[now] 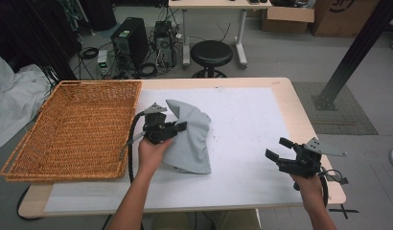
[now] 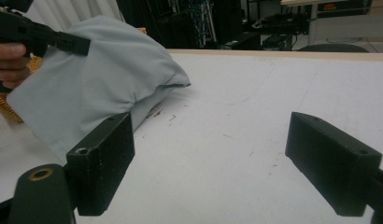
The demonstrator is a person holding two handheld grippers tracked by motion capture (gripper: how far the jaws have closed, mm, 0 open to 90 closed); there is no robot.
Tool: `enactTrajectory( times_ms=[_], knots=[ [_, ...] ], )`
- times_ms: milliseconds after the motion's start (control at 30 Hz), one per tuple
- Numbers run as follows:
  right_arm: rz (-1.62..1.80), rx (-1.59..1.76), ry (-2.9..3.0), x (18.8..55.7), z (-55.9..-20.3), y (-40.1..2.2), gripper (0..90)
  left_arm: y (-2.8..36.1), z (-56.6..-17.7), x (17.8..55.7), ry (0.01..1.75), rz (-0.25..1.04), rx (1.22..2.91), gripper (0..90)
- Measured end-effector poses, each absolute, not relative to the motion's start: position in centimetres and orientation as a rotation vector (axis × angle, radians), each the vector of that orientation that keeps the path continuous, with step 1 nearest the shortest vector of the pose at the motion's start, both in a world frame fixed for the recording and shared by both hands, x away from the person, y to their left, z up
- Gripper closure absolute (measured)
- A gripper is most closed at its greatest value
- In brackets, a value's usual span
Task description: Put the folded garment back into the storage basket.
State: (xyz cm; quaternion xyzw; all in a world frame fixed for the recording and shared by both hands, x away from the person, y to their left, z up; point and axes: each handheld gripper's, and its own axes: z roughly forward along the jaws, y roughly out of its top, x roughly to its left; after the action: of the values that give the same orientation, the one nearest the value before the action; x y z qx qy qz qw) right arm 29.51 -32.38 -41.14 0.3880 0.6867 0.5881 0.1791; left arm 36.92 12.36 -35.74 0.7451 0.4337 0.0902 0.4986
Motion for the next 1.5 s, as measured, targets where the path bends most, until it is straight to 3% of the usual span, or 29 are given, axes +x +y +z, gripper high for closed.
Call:
enactTrajectory(
  times_ms=[533, 1500],
  knots=[
    [1.669, 1.095, 1.944, 30.0, -41.1, -32.0, 15.2, 14.4, -30.2, 36.5, 0.981, 0.286, 1.804, 78.7],
    [1.651, 1.101, 1.938, 30.4, -40.3, -31.4, 15.2, 24.8, -25.2, 35.9, 0.942, 0.315, 1.673, 78.6]
  ],
)
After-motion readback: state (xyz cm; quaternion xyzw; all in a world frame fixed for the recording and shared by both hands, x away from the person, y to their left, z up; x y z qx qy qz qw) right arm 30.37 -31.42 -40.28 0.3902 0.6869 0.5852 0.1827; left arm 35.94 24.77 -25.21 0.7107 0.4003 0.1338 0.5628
